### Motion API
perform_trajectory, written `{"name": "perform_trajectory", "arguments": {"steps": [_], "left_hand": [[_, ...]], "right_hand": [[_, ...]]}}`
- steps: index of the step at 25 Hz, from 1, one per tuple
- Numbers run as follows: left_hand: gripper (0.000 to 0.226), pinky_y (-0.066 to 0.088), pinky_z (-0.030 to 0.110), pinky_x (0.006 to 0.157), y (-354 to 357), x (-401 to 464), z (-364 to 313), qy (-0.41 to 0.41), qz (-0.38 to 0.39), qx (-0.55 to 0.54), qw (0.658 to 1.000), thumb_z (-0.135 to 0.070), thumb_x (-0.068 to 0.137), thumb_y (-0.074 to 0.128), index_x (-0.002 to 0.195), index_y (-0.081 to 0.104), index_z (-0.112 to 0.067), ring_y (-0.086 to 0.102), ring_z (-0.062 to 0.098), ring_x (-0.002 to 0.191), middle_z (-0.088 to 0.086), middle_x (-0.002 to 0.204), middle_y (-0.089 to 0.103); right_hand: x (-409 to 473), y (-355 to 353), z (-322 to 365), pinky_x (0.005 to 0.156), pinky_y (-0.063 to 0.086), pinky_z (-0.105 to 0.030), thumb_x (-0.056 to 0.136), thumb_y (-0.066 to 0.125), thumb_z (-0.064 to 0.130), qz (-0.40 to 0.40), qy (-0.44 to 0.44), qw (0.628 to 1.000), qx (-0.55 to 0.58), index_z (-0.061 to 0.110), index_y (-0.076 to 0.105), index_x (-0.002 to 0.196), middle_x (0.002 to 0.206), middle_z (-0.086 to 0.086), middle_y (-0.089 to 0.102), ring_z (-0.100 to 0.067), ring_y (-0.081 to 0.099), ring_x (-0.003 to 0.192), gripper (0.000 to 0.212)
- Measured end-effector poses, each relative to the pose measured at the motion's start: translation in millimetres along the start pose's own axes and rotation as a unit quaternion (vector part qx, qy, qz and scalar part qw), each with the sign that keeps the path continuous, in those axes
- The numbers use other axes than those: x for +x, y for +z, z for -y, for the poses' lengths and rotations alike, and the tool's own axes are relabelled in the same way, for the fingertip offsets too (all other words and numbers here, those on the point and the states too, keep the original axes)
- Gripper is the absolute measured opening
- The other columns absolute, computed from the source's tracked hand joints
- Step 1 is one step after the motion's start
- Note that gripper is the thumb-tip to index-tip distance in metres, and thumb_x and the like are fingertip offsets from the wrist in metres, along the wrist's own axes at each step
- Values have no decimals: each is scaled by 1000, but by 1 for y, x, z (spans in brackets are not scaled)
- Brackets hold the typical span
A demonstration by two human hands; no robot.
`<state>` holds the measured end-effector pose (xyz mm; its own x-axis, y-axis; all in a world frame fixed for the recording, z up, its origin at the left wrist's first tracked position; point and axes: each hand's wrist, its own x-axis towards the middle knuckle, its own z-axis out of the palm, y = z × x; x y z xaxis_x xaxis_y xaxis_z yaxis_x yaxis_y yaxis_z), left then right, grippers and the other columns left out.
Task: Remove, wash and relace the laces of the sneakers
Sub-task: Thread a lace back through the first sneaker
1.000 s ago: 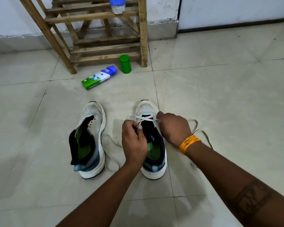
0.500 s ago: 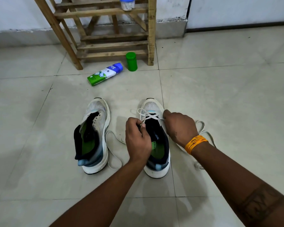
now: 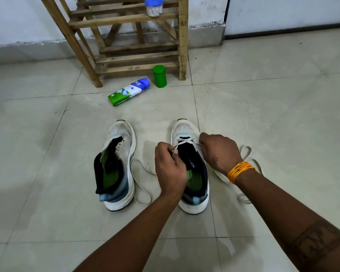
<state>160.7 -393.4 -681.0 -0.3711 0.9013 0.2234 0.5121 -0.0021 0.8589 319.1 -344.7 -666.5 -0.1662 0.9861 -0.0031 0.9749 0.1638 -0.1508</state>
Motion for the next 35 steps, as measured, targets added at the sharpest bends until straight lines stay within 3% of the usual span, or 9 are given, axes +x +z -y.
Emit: {"name": "perform_trajectory", "arguments": {"steps": [6,12,16,19,22,24,27,32,35], "left_hand": [[14,37,27,74,3,4,0,-26,-8,-4,1000,-1,94,57,94,48,-12,50,18,83,1,92,54],[17,52,38,76,-8,24,-3,58,18,6,998,-34,92,67,86,68,-17,59,16,86,-7,88,61],[19,53,31,80,-4,64,-24,141,195,73,968,-32,83,76,100,77,-24,64,13,89,-7,93,62],[12,54,38,76,7,79,-44,206,357,133,901,-28,84,76,95,75,-23,62,13,79,-6,85,61],[13,51,43,70,10,89,-49,247,385,164,874,-27,85,77,78,71,-17,60,19,71,-1,75,64],[15,51,36,68,4,91,-51,210,343,90,911,-25,85,79,76,73,-15,61,14,68,-3,71,66],[26,39,22,59,-8,87,-59,89,284,-34,954,-25,86,81,70,71,-7,48,3,53,-7,55,57],[30,45,27,60,-23,78,-83,-86,269,-263,923,-18,90,76,88,69,11,49,13,59,13,74,58],[20,43,26,58,-33,81,-93,-106,274,-323,899,-17,92,74,88,74,3,49,15,60,9,73,60]], "right_hand": [[-4,5,-2,54,25,-33,94,53,25,-26,47,998,-34,11,59,98,96,-11,61,-37,62,87,15],[-10,-24,-9,65,50,-31,79,63,24,-16,173,930,325,22,68,74,69,5,71,-19,68,69,7],[-14,-58,5,54,47,-28,86,65,10,8,197,827,526,5,71,76,71,-7,74,-17,59,50,13],[-15,-77,8,52,47,-27,86,63,6,-2,163,828,537,3,71,80,72,-8,73,-14,56,52,10],[-16,-80,3,66,54,-32,79,66,10,-51,139,875,460,19,70,76,72,3,72,-14,64,66,10],[-20,-77,3,72,52,-32,78,68,17,-153,108,917,352,25,68,81,79,10,69,-12,64,78,8],[-27,-77,10,65,48,-30,82,65,26,-266,125,907,302,24,63,80,75,9,64,-12,60,72,3],[-22,-70,25,58,53,-33,93,66,30,-17,101,868,485,31,72,97,69,-2,70,-11,64,62,7],[-18,-69,30,51,46,-30,102,60,31,-30,50,840,539,24,69,88,65,-5,65,-12,55,57,18]]}}
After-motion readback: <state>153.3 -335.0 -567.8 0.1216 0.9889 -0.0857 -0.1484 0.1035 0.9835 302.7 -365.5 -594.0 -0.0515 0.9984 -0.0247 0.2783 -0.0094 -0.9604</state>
